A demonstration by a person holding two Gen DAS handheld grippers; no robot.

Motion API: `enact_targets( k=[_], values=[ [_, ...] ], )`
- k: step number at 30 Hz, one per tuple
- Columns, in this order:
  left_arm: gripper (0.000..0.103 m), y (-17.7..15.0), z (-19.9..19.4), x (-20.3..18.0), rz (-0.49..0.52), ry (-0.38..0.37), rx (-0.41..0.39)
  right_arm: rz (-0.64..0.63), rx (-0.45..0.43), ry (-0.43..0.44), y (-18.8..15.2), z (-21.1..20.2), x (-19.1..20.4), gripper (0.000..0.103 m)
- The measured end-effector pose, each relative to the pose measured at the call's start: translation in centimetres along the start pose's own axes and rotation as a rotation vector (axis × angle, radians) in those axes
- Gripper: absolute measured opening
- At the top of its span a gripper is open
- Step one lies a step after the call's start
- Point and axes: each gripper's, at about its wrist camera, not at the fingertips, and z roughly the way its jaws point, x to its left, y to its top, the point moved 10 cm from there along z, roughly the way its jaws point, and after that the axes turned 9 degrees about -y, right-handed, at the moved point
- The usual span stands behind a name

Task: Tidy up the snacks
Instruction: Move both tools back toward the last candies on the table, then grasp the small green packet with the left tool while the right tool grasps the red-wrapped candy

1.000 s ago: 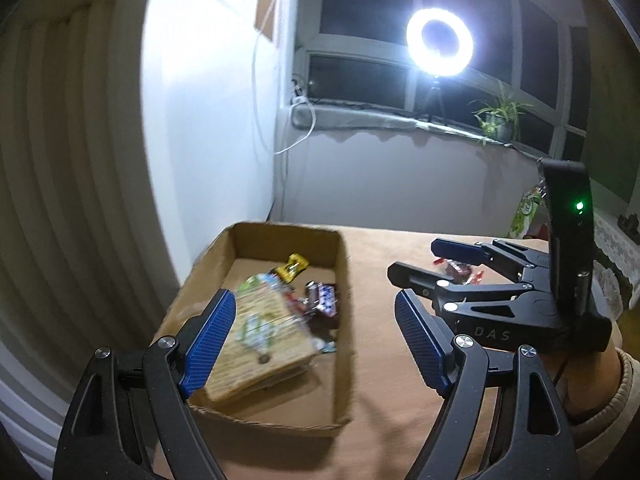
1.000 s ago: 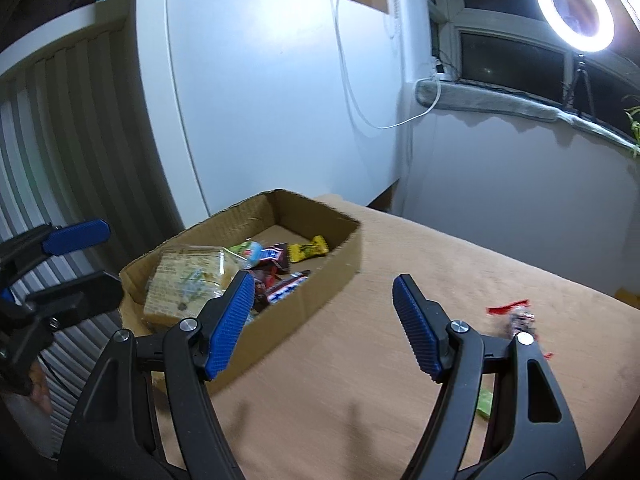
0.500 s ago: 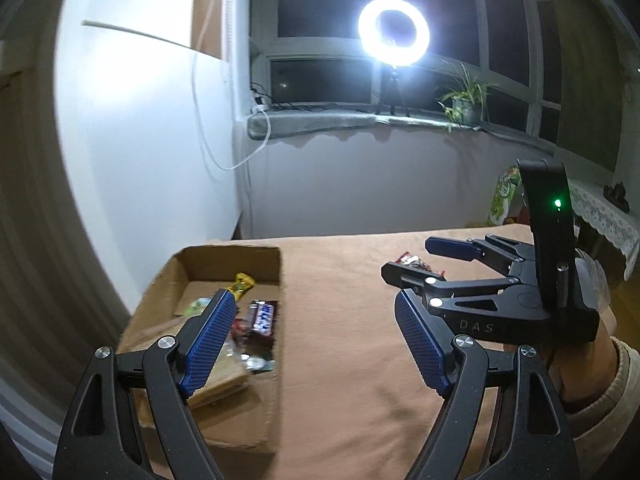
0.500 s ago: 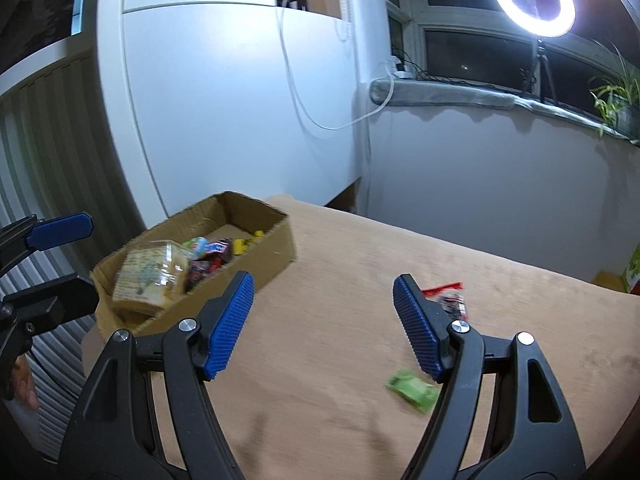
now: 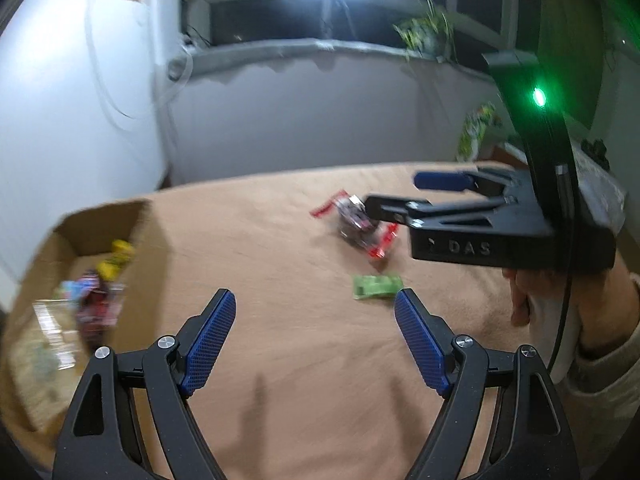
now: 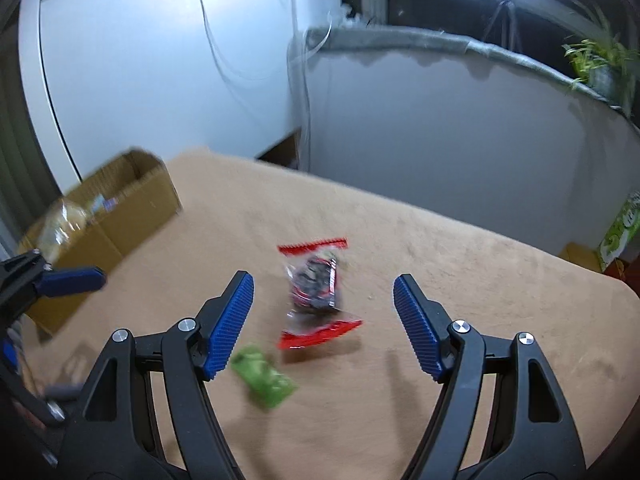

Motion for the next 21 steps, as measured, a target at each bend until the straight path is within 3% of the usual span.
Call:
enact_targets(
  k=[5, 8, 11, 12, 13, 16, 19, 21],
  values=[
    [0.082, -1.2, 5.0, -2.0, -0.059, -0.110, 0.096, -0.033, 0.109, 0.080, -0.9, 3.8, 0.0, 0.075],
    [0.082, -1.4, 6.8, -2.6, -0.081, -0.113, 0.123, -0.040, 0.126, 0.118, -1.2, 4.5, 0.3, 0.074],
    [0.082, -1.0, 7.6, -2.5, -0.094, -0.091, 0.134, -0.035, 0.128, 0.155, -1.5, 4.5, 0.5, 0.048],
    [0.081, -0.8, 7.9, -2.6, -0.092, -0.090, 0.139, -0.029, 0.123, 0.157, -1.6, 4.4, 0.4, 0.048],
    [0.077, -0.8, 8.1, -2.6, -0.086, -0.085, 0.148, -0.021, 0.118, 0.159, -1.6, 4.3, 0.2, 0.048],
    [0.033, -0.4, 8.3, -2.5, -0.050, -0.044, 0.142, 0.011, 0.094, 0.165, -1.6, 3.5, -0.5, 0.045],
    [0.021, -0.3, 8.1, -1.9, -0.080, -0.078, 0.128, 0.062, 0.060, 0.158, -1.6, 2.1, -2.0, 0.045],
    [0.020, -0.3, 7.9, -1.7, -0.089, -0.091, 0.124, 0.088, 0.048, 0.151, -1.8, 1.3, -2.7, 0.045]
  ],
)
